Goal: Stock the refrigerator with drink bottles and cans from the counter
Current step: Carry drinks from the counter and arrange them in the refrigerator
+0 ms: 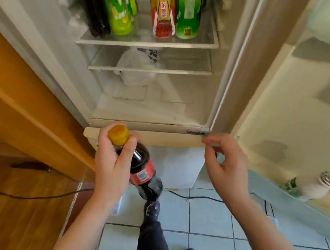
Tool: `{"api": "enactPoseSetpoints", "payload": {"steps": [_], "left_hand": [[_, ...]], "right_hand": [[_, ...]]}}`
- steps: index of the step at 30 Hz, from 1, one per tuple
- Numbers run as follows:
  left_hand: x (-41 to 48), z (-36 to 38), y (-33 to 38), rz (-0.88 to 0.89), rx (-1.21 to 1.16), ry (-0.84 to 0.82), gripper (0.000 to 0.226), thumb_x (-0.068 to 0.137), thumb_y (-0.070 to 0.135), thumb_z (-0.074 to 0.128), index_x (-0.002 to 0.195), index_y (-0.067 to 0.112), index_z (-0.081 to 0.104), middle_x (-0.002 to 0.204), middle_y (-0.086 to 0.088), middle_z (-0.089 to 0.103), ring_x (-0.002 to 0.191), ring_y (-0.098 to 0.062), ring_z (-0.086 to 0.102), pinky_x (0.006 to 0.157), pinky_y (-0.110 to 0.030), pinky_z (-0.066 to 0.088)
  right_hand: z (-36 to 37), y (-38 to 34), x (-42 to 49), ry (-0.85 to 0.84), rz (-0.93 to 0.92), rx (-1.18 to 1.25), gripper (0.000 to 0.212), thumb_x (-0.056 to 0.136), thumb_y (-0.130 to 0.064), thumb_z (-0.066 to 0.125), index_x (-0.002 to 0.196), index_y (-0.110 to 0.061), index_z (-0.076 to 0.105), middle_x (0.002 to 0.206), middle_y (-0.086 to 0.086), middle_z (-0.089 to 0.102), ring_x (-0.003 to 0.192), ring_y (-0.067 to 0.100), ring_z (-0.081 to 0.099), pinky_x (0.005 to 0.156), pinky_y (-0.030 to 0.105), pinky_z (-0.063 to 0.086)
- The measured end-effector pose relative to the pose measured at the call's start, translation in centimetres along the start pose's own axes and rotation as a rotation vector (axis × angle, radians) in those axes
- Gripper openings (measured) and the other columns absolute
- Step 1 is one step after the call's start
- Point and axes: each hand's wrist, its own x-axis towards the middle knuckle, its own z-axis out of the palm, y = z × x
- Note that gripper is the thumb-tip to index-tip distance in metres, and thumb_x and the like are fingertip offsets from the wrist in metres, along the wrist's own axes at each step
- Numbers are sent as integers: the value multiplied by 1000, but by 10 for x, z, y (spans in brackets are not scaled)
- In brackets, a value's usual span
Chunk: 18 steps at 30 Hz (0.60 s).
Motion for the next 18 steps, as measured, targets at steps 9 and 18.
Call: {"api": "enactPoseSetpoints", "payload": {"steps": [9, 18], "left_hand": [[137, -30, 4, 150, -83, -8, 24, 86, 33, 54, 108, 40, 47, 90, 9, 68, 93, -15, 65, 90, -34, 51], [303, -32, 38, 437, -202, -148, 22, 87, 30, 55, 107, 35, 47, 87, -1, 67, 87, -14, 65, 85, -27, 49]], "right_hand": [[74, -18, 102, -21, 39, 4, 28, 87, -4, 56, 104, -26, 56, 96, -17, 63, 95, -2, 58, 78, 20, 49], [122, -71, 251, 284, -226, -58, 23, 84, -9, 53, 101, -22, 60, 96, -14, 60, 92, 0, 57, 78, 18, 48]]}}
